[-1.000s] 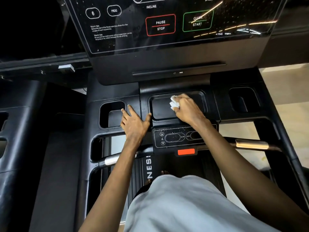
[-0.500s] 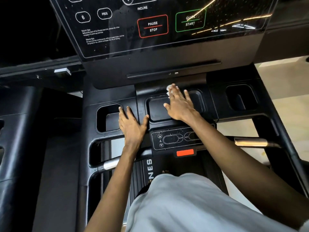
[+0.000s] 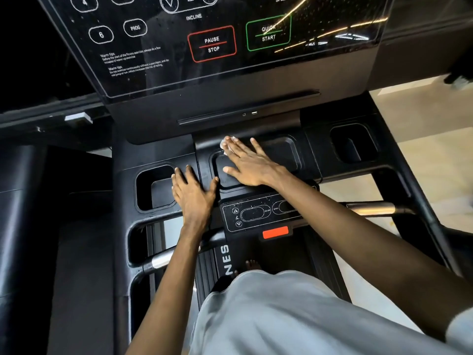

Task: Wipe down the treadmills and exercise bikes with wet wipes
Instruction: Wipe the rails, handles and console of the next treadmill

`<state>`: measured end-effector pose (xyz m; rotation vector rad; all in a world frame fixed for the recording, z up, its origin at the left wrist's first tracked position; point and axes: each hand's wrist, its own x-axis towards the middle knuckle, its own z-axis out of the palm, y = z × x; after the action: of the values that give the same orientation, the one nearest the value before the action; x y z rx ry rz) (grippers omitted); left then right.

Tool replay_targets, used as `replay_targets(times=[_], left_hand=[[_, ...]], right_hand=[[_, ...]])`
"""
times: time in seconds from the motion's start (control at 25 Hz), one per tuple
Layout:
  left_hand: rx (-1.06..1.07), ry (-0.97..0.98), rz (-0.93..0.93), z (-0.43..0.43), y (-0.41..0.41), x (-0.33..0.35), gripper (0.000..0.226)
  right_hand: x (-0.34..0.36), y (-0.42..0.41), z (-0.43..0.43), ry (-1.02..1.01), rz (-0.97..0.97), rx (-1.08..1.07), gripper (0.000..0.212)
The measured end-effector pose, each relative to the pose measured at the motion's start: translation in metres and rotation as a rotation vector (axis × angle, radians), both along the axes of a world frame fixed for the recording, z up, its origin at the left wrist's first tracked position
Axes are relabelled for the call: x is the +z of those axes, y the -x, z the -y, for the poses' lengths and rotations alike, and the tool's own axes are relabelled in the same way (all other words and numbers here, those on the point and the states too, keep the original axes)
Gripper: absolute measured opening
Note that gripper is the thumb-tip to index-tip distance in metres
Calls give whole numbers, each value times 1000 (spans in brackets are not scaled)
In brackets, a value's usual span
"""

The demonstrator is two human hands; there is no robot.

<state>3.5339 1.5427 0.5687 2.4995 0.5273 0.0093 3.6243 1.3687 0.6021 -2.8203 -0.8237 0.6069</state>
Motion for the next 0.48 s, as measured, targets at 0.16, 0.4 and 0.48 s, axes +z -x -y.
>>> replay_targets(times=[0.16,0.4,0.48], left_hand=[[-123,-9,110,-1,-3,2,67],[-435,61,164,4,-9,0,29],[-455,101,119,-1,-9,3,28]], right_hand=[[1,1,25,-14,59,-224,77],[0,22,72,-202,183,-509,33],[2,26,68,-212,181,-483,21]])
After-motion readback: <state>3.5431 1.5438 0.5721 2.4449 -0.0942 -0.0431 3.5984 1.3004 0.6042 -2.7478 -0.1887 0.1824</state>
